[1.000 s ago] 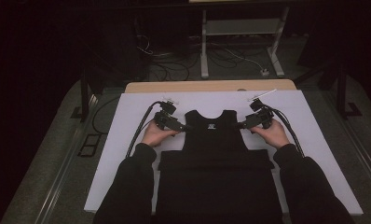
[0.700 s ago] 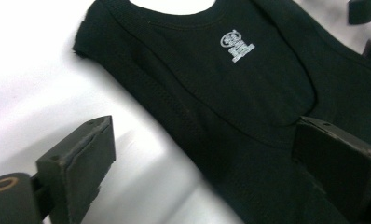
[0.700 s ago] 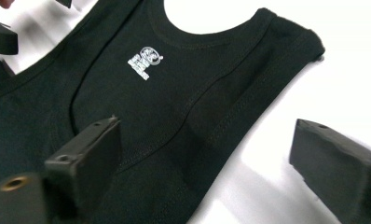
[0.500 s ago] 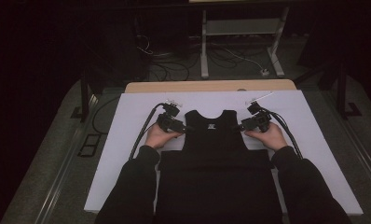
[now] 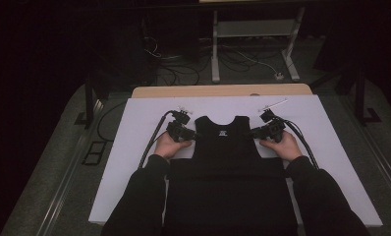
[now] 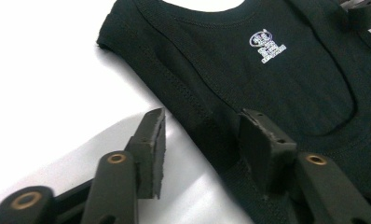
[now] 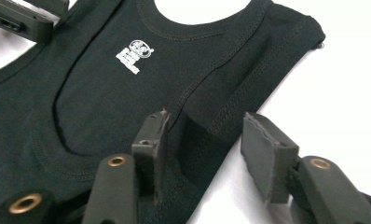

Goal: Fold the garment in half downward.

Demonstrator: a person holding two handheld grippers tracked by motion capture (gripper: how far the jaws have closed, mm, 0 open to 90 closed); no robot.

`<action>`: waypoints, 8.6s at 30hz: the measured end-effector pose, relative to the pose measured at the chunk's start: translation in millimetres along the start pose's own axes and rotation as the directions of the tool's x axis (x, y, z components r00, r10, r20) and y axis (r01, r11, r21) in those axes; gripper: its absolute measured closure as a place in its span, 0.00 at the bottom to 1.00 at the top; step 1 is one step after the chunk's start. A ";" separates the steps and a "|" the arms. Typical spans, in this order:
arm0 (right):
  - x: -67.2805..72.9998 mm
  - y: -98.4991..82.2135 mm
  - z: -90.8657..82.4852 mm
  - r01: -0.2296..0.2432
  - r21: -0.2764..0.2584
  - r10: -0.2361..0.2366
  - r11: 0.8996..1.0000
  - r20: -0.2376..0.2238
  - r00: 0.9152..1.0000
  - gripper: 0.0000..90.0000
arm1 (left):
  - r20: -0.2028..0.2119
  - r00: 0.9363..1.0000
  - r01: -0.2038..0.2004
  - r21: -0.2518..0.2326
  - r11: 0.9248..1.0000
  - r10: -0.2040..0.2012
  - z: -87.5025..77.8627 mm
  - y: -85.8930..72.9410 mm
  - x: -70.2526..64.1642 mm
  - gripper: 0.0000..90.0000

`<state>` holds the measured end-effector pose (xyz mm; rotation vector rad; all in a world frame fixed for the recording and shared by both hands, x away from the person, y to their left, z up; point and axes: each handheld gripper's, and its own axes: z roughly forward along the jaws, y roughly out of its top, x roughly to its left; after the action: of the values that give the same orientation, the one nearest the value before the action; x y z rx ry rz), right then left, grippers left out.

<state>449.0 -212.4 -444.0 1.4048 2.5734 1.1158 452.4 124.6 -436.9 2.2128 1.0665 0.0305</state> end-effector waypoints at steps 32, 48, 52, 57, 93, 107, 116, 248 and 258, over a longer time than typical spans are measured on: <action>20.9 -2.6 -19.7 -0.077 -0.088 0.071 0.993 -0.074 0.995 0.94 | 0.042 0.999 0.026 -0.123 0.992 -0.021 -16.5 -0.9 -17.7 0.96; 30.2 -4.4 -41.5 -0.056 -0.129 0.046 0.990 -0.085 0.995 0.94 | 0.072 0.997 0.014 -0.192 0.981 -0.001 -44.2 -2.8 -33.0 0.96; 32.5 -4.8 -45.1 -0.051 -0.138 0.040 0.989 -0.086 0.995 0.94 | 0.070 0.998 0.011 -0.200 0.980 0.003 -48.3 -3.0 -34.3 0.96; 34.3 -5.9 -52.3 -0.050 -0.150 0.036 0.987 -0.095 0.995 0.94 | 0.081 0.997 0.017 -0.219 0.976 0.001 -56.2 -3.7 -36.9 0.96; 57.7 -21.9 -81.1 -0.029 -0.164 0.007 0.986 -0.133 0.991 0.94 | 0.148 0.989 0.031 -0.234 0.972 0.004 -81.8 -18.9 -53.4 0.96; 64.1 -29.6 -87.4 -0.017 -0.157 -0.005 0.988 -0.138 0.990 0.94 | 0.164 0.986 0.025 -0.237 0.971 0.014 -87.0 -26.6 -60.0 0.96; 69.0 -34.3 -90.4 -0.014 -0.154 -0.008 0.988 -0.143 0.990 0.94 | 0.169 0.985 0.020 -0.229 0.973 0.019 -89.6 -33.2 -64.2 0.96; 137.8 -145.3 -88.6 0.076 0.147 -0.038 0.986 -0.248 0.968 0.82 | 0.231 0.956 -0.199 0.064 0.978 0.180 -84.4 -135.1 -138.7 0.79; 140.6 -141.1 -108.1 0.085 0.089 -0.063 0.992 -0.224 0.972 0.65 | 0.184 0.962 -0.210 0.016 0.978 0.203 -94.6 -131.6 -140.1 0.42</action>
<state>226.5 -220.6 -401.6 1.2545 2.8434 1.2154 241.0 137.2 -404.2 2.3008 0.7394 -0.0981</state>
